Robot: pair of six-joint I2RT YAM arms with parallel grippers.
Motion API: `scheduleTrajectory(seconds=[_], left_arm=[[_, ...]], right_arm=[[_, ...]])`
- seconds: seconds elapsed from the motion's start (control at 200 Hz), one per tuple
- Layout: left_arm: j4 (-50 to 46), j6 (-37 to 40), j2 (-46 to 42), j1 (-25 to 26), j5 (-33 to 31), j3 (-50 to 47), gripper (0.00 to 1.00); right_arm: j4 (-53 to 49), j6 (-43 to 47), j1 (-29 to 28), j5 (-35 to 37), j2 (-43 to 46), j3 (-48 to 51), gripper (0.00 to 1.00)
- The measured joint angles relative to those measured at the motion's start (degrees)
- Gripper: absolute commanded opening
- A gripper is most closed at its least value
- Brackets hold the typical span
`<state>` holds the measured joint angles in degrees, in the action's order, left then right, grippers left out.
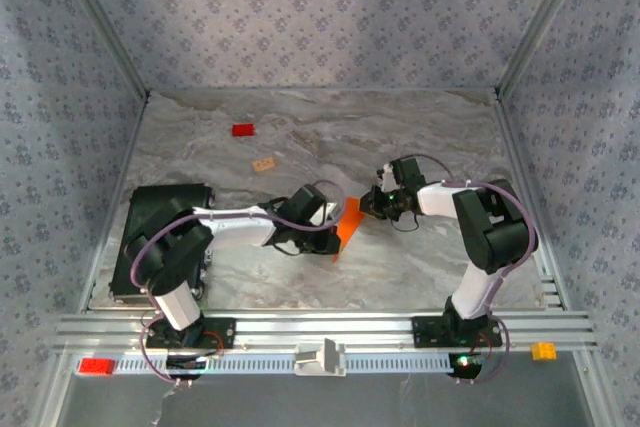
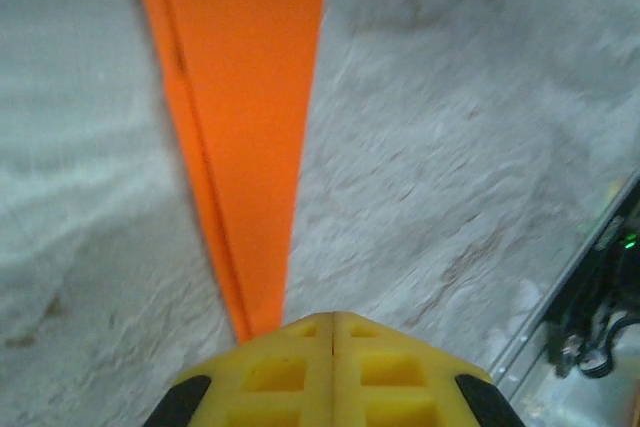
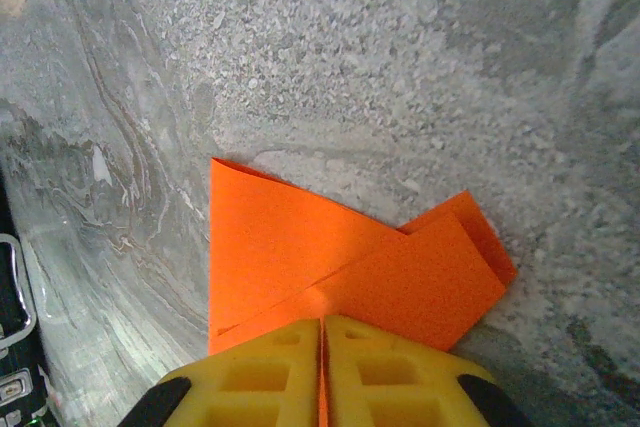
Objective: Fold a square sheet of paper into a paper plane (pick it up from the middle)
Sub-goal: Fold the wing for the fifth time at the center of the table.
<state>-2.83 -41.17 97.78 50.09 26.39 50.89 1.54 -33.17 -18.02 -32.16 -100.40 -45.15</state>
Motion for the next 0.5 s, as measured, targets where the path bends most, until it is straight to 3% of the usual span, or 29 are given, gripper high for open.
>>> scheduleTrajectory(seconds=[0.195,0.5], left_arm=[[0.2,0.55,4.13,-2.86,1.4,7.19,0.07],[-0.66,1.36,14.71,-3.37,2.32,12.57,0.0]], right_arm=[[0.0,0.0,0.15,-0.15,0.0,0.0,0.12],[-0.13,0.04,0.44,-0.24,0.26,0.0,0.14]])
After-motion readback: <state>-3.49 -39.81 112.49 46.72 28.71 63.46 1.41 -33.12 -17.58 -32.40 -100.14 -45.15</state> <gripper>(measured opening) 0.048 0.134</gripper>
